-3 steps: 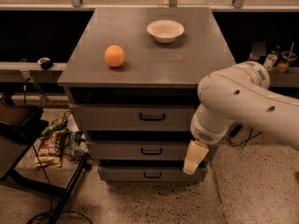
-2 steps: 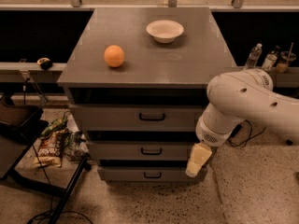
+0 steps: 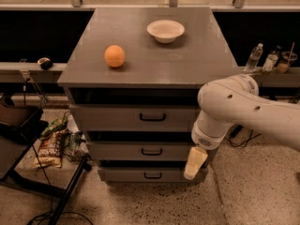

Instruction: Open middle drawer

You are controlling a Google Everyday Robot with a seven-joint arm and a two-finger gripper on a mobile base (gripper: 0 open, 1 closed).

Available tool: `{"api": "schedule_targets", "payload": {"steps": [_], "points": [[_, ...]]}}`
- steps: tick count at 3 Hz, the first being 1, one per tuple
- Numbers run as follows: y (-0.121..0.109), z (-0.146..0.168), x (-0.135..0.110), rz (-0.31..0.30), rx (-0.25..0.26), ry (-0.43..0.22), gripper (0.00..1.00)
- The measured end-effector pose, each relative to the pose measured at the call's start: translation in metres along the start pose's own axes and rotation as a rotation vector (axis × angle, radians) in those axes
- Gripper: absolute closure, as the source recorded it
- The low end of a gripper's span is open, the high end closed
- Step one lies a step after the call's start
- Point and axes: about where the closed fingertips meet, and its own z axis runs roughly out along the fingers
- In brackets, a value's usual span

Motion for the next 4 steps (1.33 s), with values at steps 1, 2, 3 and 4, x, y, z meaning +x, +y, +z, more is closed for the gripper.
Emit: {"api": "schedule_targets", "payload": {"steps": [1, 2, 3, 4], "points": [[-0.011, 0.038, 0.005, -0.059, 0.050, 0.100, 0.00], [-0.040, 0.083, 0.013, -0.150, 0.111, 0.186, 0.00], [-0.060, 0.116, 0.017, -0.202, 0.117, 0.195, 0.00], [-0.070, 0.142, 0.019, -0.227, 0.098, 0.184, 0.00]]}}
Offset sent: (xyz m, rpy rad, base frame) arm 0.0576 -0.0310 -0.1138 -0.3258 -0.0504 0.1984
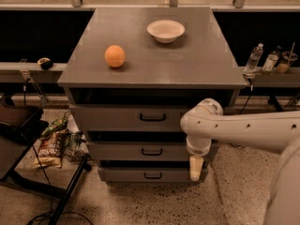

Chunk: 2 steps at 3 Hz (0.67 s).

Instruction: Open middle drawer

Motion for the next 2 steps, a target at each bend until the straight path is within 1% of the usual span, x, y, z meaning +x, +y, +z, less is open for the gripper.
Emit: {"api": "schedule_targets", "payload": {"steps": [1, 2], "points": [[-0.007, 0.030, 0.002, -0.025, -0.024, -0.049, 0.00], [-0.014, 0.044, 0.004, -0.033, -0.029, -0.084, 0.00]]}}
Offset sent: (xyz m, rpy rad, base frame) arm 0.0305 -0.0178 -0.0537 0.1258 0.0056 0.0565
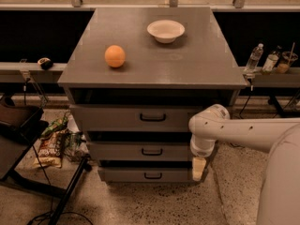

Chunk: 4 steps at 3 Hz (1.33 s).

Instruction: Open middle drawer

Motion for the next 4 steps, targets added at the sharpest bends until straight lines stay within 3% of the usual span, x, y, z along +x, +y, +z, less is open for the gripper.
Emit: {"api": "schedule_targets", "payload": {"steps": [1, 3, 4], "points": [[-0.009, 0.015, -0.001, 0.002, -0.006, -0.021, 0.00], [-0.016, 0.052, 0.002, 0.047, -0.042, -0.063, 0.44], [-0.017, 0.048, 0.005, 0.053, -0.036, -0.066, 0.68]]}}
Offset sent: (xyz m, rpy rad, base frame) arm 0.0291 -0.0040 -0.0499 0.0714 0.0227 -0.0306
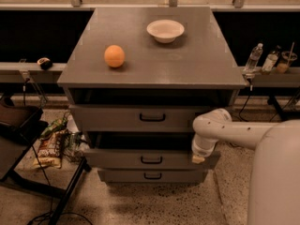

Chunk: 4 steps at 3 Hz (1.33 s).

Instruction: Open middle drawer

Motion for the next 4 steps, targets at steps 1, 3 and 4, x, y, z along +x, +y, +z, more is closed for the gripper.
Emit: {"api": "schedule_targets", "payload": {"steps": [1, 3, 4], "points": [[-0.0010, -0.0042, -0.0001, 0.000, 0.000, 0.000, 0.91], [-0.0010, -0.0042, -0.0001, 0.000, 0.000, 0.000, 0.64], [-0.0009, -0.0042, -0.0001, 0.000, 0.000, 0.000, 0.40]]}}
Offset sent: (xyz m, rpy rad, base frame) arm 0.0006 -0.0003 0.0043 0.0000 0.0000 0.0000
